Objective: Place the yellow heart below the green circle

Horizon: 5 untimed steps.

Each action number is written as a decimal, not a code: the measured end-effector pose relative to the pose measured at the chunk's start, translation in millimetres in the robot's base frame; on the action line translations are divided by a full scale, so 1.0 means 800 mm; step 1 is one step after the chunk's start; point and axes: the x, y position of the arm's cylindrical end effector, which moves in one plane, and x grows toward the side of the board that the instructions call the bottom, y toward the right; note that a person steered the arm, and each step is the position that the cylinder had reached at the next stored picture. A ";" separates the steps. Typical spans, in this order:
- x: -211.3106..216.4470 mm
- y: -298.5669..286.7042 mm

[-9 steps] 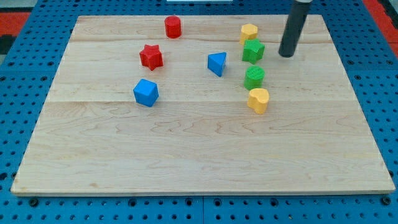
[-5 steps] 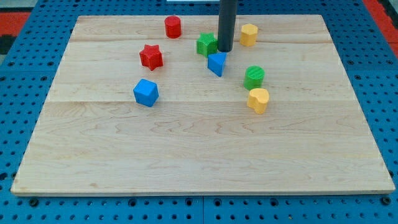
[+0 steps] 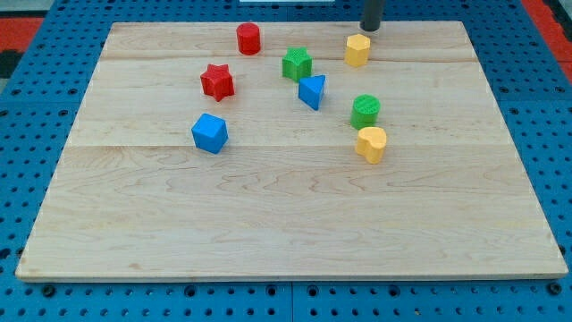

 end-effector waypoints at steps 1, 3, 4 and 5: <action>0.032 0.000; 0.047 0.013; 0.080 0.073; 0.152 0.101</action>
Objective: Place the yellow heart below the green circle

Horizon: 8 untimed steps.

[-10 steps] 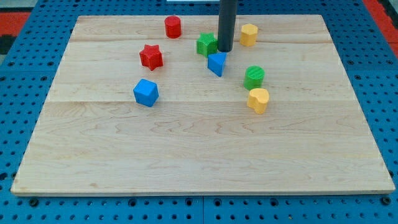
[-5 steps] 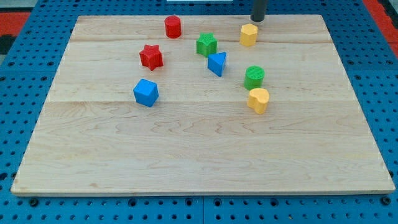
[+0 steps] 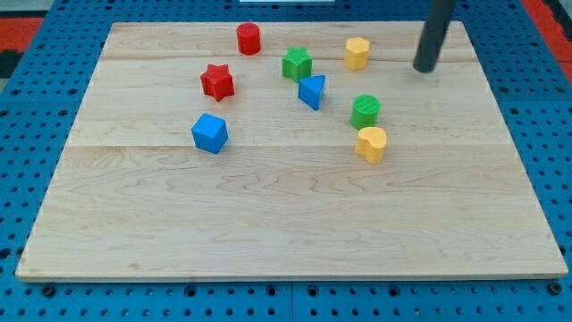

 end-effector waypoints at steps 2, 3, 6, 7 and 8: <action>0.080 -0.029; 0.085 -0.108; 0.123 -0.210; 0.116 -0.188; 0.113 -0.167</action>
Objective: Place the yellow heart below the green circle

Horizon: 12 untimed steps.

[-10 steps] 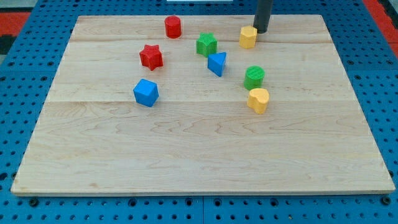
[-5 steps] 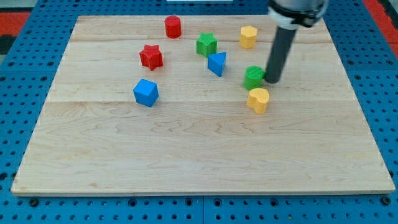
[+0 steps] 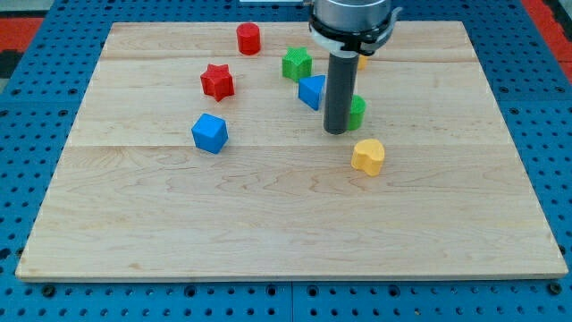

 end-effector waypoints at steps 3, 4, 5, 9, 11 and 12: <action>0.009 0.084; 0.079 0.094; 0.134 0.074; 0.068 0.045; 0.104 0.125; 0.103 0.161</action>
